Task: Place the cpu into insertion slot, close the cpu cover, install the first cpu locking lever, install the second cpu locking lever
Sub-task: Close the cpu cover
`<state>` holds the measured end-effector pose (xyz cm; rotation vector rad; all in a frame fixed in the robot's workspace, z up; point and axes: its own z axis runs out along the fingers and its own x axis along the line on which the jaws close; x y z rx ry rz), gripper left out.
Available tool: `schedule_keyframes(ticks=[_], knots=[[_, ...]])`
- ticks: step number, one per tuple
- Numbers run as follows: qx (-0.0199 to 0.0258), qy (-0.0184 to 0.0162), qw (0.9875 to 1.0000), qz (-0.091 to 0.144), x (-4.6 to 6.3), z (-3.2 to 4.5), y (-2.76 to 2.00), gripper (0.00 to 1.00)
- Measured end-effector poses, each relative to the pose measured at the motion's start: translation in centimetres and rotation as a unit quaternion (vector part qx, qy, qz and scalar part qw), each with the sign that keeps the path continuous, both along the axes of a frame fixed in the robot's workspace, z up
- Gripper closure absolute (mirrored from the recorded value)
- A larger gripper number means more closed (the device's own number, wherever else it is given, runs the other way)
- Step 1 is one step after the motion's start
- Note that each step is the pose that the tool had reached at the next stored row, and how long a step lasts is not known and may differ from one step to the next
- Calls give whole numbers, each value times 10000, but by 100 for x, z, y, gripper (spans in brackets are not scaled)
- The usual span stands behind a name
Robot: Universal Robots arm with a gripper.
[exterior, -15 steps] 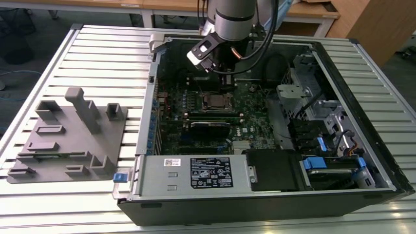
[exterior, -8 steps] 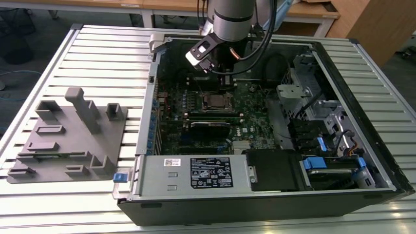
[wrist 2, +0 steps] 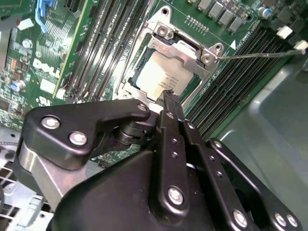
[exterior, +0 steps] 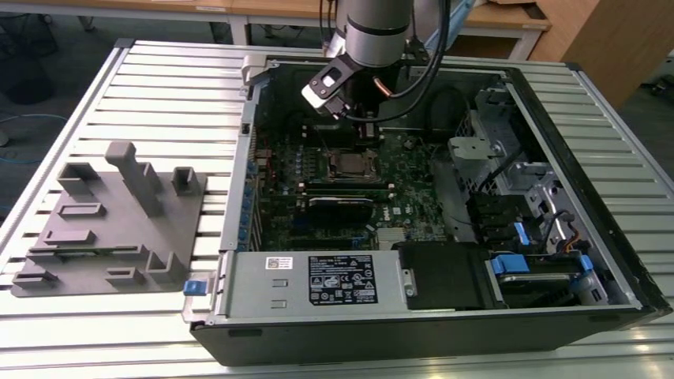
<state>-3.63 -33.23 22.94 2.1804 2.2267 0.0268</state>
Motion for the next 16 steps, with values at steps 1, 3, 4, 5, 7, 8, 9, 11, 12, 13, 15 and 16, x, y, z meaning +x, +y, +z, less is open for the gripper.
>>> schedule_keyframes(ticks=[1,3,4,5,7,8,9,11,12,13,15,16], knots=[[0,0,10000,81,0,0,0,90],[0,0,9997,248,0,0,0,90],[0,0,9994,332,0,-1,0,90],[0,0,9991,419,0,-1,0,90],[0,0,9982,603,0,-1,0,90],[0,0,9976,693,0,-1,0,90],[0,0,9969,783,0,-1,0,90],[0,0,9954,962,0,-1,0,90],[0,0,9944,1059,0,-2,0,90],[0,0,9934,1149,0,-2,0,90],[0,-1,9912,1327,0,-2,0,90],[0,0,9900,1408,0,-2,0,90]])
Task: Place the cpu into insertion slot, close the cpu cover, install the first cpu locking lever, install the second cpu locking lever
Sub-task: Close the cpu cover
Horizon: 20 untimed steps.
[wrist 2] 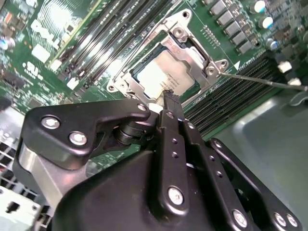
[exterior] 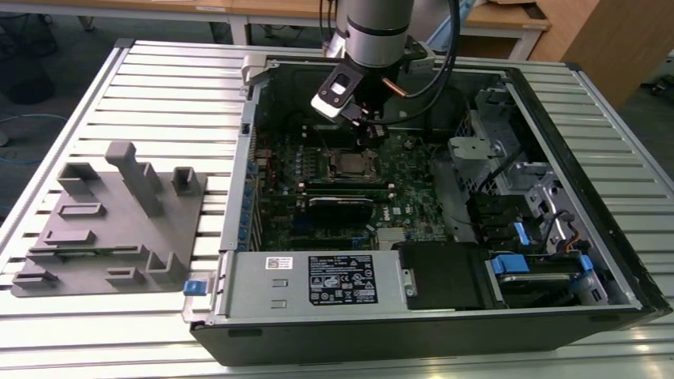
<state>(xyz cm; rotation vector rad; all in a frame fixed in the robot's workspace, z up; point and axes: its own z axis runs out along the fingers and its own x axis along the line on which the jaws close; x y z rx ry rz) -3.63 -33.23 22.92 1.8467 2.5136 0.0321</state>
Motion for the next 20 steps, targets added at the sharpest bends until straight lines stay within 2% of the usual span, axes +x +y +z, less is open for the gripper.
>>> schedule_keyframes(ticks=[11,16,20], knots=[[0,0,9999,102,0,0,0,90],[0,0,9992,406,0,0,0,90],[0,-1,9975,711,0,0,0,90]])
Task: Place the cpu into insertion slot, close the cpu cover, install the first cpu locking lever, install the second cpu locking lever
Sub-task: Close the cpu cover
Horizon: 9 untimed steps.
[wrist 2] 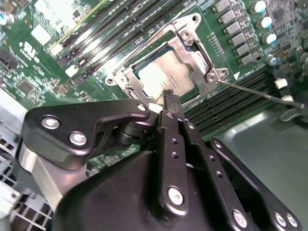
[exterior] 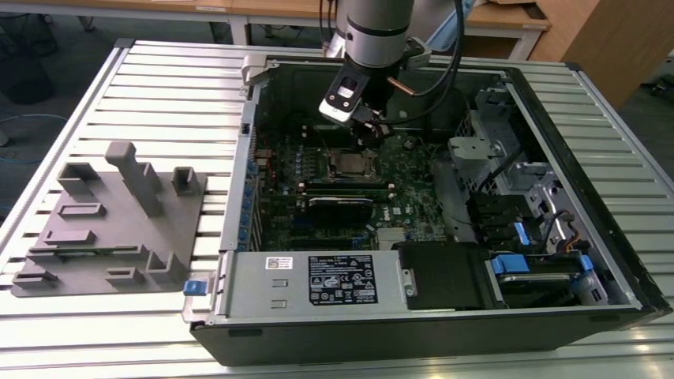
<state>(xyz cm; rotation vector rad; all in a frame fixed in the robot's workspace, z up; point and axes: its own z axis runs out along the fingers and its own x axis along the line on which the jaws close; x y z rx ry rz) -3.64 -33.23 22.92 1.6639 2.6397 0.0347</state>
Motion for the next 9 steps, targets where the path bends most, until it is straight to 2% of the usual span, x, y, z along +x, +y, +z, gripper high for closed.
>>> schedule_keyframes(ticks=[2,9], knots=[[0,0,9999,110,0,0,0,90],[0,0,9999,119,0,0,0,90]])
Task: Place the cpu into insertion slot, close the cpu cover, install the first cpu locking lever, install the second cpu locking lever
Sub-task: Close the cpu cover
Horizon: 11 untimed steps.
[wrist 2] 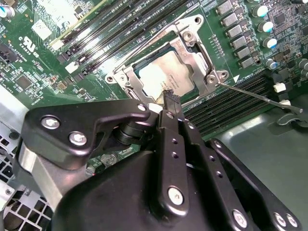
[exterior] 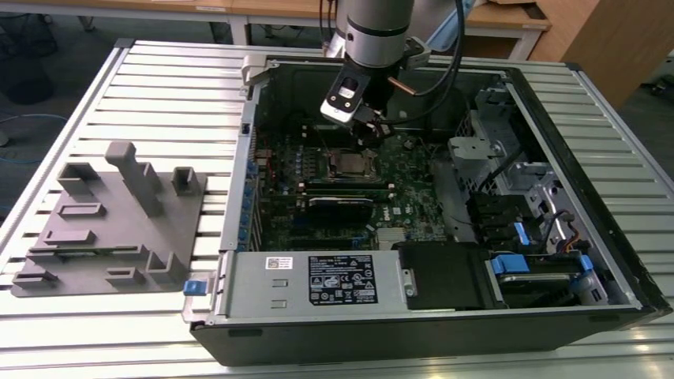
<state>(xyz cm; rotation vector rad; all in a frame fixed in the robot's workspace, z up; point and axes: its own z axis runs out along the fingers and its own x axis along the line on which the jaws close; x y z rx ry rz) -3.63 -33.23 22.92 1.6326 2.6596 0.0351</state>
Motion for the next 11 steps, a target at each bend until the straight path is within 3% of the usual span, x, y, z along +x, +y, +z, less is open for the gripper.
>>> schedule_keyframes(ticks=[11], knots=[[6,-3,9996,278,0,0,0,90]])
